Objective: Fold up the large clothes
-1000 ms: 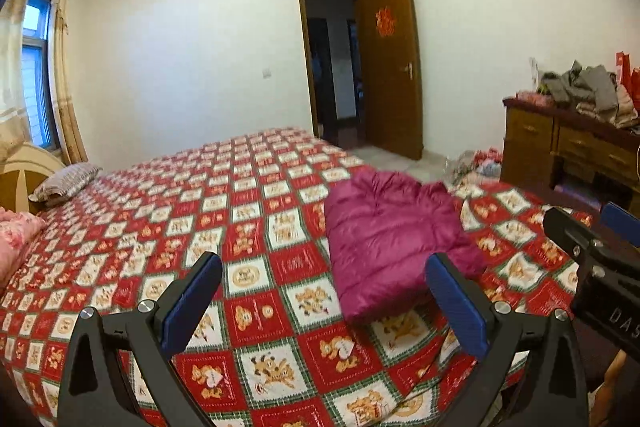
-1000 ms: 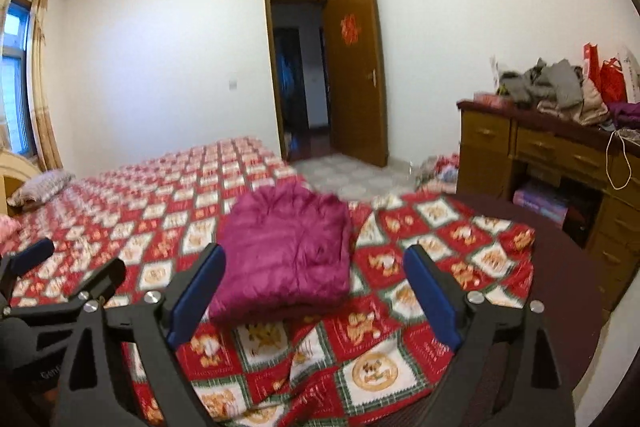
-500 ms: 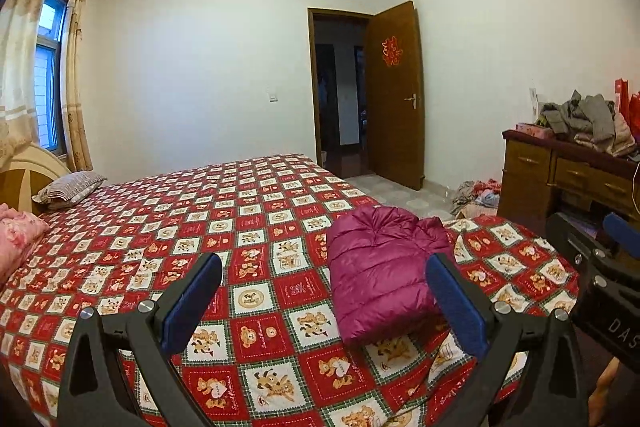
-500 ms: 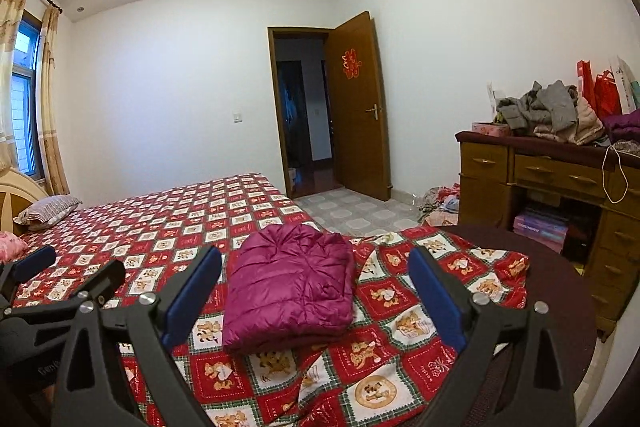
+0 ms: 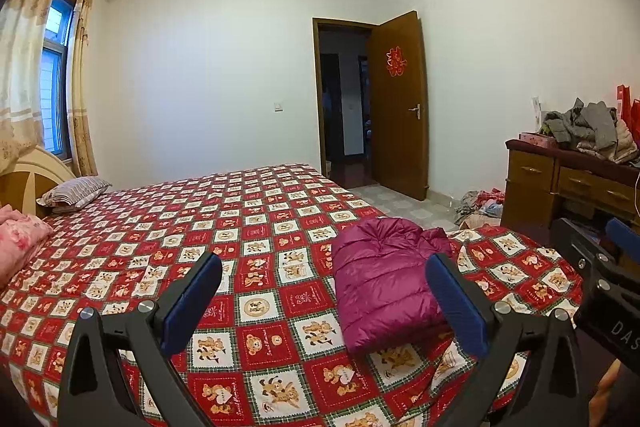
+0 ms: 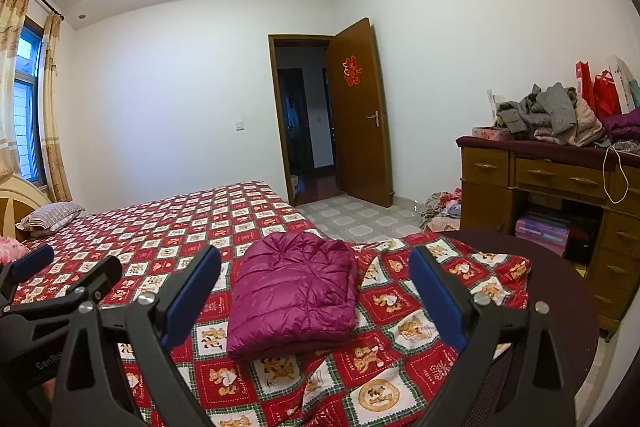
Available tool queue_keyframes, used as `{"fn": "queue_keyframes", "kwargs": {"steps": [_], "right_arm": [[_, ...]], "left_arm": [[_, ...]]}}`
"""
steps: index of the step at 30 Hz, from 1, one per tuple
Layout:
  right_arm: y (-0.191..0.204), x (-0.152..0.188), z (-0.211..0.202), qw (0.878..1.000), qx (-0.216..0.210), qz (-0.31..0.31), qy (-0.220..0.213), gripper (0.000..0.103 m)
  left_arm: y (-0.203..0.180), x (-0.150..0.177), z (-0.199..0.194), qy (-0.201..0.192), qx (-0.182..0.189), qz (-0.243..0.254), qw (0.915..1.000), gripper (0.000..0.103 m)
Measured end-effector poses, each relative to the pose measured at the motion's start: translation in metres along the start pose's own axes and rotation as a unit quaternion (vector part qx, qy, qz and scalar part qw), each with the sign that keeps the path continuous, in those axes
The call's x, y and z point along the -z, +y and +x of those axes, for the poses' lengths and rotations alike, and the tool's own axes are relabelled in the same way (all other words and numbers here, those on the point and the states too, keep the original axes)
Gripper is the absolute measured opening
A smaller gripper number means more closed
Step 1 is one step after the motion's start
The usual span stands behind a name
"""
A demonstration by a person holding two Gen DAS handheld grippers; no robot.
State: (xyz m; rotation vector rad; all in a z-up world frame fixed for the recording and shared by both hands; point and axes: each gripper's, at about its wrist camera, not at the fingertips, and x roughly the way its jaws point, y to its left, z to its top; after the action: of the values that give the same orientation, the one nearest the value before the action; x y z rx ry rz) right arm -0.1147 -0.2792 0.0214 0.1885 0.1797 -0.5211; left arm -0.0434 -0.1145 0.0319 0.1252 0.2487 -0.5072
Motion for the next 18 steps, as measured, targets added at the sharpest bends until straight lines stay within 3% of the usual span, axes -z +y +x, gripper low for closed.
{"fn": "queue_keyframes", "kwargs": {"steps": [18], "right_arm": [[0.0019,0.0005,0.0000,1.000,0.005,-0.002,0.001,0.097]], "left_arm": [[0.0092,-0.0038,-0.0002,-0.002,-0.014,-0.016,0.9998,0.102]]}}
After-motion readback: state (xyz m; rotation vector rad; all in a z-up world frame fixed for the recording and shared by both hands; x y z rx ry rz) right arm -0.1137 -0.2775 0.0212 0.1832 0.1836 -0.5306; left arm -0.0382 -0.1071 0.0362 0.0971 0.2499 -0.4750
